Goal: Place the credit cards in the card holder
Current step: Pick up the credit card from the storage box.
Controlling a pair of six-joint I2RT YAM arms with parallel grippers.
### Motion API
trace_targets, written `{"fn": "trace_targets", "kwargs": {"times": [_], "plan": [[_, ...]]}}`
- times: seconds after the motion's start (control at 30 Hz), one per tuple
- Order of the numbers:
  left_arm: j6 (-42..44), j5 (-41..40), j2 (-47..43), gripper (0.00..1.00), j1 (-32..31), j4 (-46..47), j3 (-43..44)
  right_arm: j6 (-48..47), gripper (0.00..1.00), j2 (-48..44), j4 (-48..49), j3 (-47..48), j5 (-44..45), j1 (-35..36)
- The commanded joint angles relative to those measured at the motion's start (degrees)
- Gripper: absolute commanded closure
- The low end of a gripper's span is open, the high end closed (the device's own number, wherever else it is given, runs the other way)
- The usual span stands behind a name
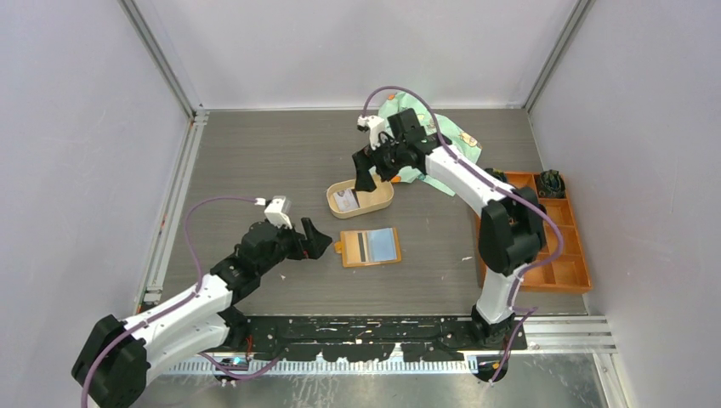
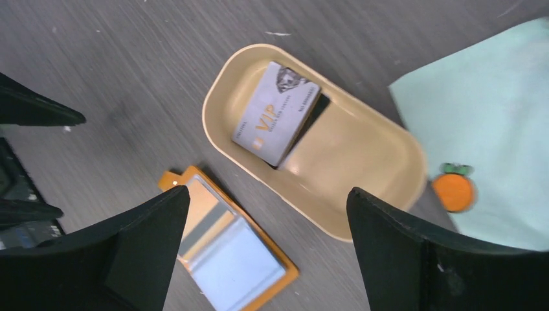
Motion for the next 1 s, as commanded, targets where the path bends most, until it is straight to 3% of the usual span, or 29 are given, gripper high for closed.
{"fn": "trace_targets", "kwargs": {"times": [0.0, 0.13, 0.27, 0.53, 0.97], "plan": [[-0.8, 3.2, 2.6, 0.06, 2.7, 4.6, 1.4, 10.5, 0.08, 7.1, 3.3, 5.3, -10.6, 0.0], [-3.2, 7.5, 7.0, 0.09, 6.1, 8.6, 1.9, 19.6, 0.17, 12.7, 5.8, 8.3, -10.9, 0.6], [-4.3, 9.7, 11.6, 0.19, 8.5, 11.3, 3.0, 25.6, 0.30, 17.4, 6.2, 10.5, -7.5, 0.7], [-4.8, 13.4, 19.0, 0.27, 11.4, 14.5, 6.1, 29.8, 0.41, 23.8, 5.9, 13.7, -5.3, 1.0], [-3.7, 16.4, 22.4, 0.34, 13.1, 14.6, 6.5, 29.3, 0.43, 27.3, 3.8, 15.0, -3.8, 2.0]]}}
